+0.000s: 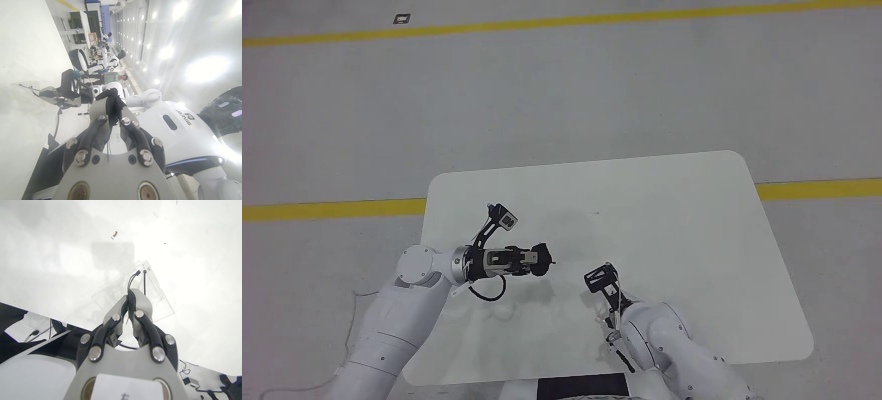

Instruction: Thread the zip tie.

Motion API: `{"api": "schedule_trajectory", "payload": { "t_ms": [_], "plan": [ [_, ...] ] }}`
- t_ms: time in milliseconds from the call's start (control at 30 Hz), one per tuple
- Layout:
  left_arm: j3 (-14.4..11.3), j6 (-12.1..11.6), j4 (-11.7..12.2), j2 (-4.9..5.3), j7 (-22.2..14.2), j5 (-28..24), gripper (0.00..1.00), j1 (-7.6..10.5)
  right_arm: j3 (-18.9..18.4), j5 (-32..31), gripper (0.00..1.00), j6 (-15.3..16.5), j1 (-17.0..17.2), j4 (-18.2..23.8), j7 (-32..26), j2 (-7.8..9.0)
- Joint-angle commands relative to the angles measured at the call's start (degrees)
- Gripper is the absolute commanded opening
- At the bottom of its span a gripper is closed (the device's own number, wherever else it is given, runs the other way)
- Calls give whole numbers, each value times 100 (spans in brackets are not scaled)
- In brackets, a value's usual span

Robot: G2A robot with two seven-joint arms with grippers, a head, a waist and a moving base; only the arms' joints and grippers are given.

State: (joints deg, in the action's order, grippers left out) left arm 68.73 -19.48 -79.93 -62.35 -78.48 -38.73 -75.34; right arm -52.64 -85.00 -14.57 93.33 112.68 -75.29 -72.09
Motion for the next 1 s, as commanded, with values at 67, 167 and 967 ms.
{"api": "schedule_trajectory", "payload": {
  "t_ms": [67, 167, 967],
  "plan": [
    [0, 0, 0, 0, 0, 0, 0, 0, -10, 7, 7, 14, 8, -5, 3, -11],
    [0, 0, 0, 0, 0, 0, 0, 0, -17, 11, 6, 23, 14, -10, 6, -20],
    [0, 0, 0, 0, 0, 0, 0, 0, 191, 88, 15, 240, -300, -469, -163, -161]
  ]
}}
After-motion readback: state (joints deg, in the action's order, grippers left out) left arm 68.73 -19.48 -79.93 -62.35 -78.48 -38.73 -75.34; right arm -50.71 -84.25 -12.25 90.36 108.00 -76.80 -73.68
